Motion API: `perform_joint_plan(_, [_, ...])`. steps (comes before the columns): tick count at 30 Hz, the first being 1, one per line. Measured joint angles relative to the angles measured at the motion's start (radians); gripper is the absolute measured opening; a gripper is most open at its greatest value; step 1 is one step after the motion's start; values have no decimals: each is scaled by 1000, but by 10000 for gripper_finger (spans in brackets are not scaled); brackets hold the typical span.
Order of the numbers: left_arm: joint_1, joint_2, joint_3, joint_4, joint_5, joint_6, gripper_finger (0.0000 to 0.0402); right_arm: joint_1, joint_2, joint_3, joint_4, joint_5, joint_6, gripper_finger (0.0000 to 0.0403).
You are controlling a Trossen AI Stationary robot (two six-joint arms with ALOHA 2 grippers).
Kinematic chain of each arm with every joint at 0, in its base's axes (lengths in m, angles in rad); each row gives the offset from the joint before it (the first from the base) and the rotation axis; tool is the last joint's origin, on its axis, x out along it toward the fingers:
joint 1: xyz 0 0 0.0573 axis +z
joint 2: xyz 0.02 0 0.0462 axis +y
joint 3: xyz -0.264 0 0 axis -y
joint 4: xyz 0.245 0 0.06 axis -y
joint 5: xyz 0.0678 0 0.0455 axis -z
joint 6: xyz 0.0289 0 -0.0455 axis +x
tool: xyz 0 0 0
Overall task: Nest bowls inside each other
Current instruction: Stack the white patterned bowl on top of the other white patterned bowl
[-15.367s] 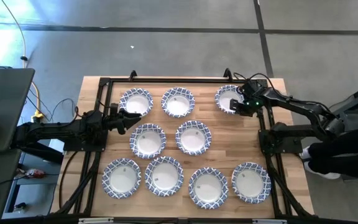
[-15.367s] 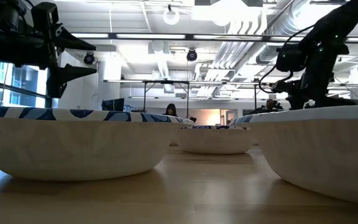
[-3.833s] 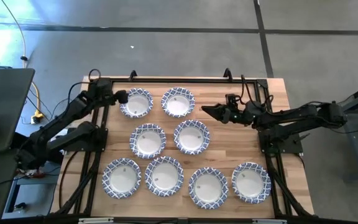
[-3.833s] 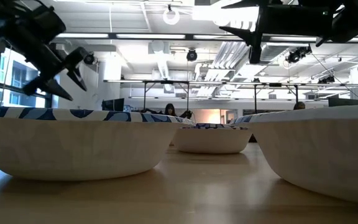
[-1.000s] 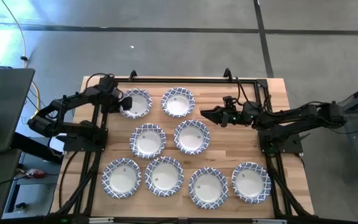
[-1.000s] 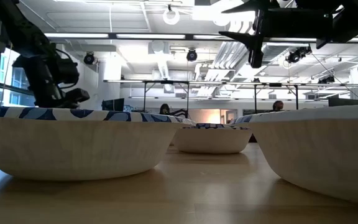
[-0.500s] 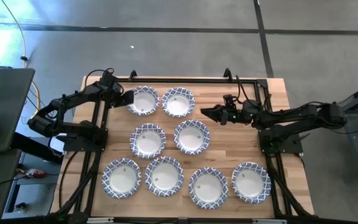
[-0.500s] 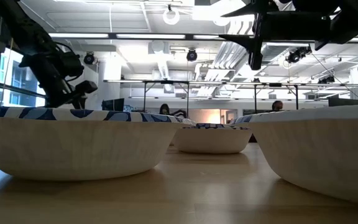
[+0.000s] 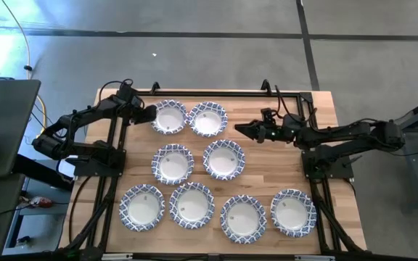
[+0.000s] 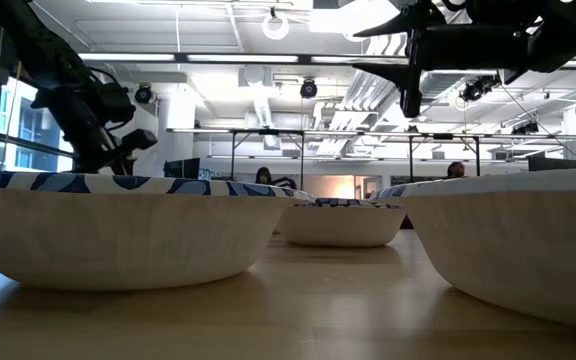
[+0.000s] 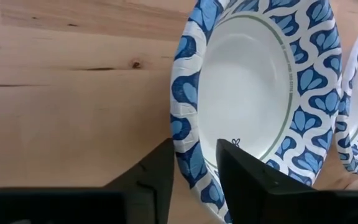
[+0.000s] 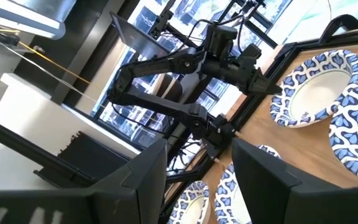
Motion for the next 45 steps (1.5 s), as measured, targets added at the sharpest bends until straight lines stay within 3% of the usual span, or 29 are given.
perform_joint_plan(24, [0,0,0,35,29,-7,54,0,0,0,-38,0,0,172])
perform_joint_plan(45, [0,0,0,61,114,-35,53,0,0,0,-83,0,0,172])
